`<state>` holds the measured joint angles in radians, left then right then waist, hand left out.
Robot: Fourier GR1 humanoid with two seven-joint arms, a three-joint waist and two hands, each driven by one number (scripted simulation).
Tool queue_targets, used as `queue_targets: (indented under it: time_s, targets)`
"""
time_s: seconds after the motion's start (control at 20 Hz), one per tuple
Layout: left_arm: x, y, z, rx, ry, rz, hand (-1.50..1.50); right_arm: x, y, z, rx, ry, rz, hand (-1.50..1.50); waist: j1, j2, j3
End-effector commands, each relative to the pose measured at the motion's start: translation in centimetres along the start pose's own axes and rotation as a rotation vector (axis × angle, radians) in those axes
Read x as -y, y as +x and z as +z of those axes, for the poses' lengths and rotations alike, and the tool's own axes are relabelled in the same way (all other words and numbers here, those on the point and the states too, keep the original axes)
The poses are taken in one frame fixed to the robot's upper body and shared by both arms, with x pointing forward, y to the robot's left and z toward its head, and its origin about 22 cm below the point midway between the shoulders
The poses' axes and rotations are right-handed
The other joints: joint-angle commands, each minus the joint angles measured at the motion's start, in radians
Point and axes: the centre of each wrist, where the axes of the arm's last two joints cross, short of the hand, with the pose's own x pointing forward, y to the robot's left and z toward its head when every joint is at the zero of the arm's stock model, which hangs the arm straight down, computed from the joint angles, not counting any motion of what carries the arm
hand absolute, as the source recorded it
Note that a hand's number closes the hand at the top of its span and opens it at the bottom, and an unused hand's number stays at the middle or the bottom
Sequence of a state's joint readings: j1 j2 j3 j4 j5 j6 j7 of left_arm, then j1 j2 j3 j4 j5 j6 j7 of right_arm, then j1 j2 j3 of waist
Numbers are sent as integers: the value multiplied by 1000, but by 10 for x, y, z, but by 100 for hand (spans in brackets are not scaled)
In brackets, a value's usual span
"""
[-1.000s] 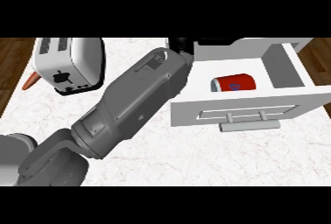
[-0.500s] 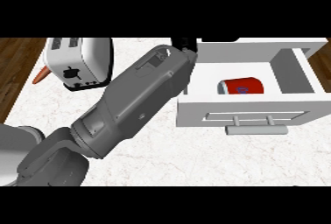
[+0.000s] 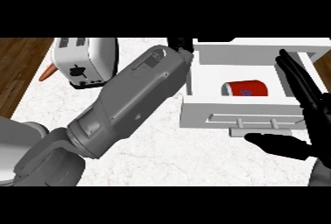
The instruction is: Pick up the can, place it into the drawer and close the drawer
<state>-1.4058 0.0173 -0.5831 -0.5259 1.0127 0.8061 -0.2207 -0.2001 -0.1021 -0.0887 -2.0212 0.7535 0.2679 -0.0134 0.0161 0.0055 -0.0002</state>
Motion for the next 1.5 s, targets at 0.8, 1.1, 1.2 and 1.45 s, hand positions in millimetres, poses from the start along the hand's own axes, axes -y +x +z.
queue_targets:
  time_s: [0.8,1.1,1.2,1.45]
  targets:
    - [-65,35,-12,13,46,-30,-150,-123,-69,-93,-59,220,423,-150,38,-3,1]
    - [-93,36,-12,9,66,-35,-150,-158,-94,-86,-75,188,478,-150,36,1,1]
    - [-80,30,-6,23,62,-34,-150,-152,-92,-108,-74,166,491,-150,33,6,2]
    - [-97,41,-6,25,61,-34,-150,-152,-108,-111,-90,115,537,-150,52,9,2]
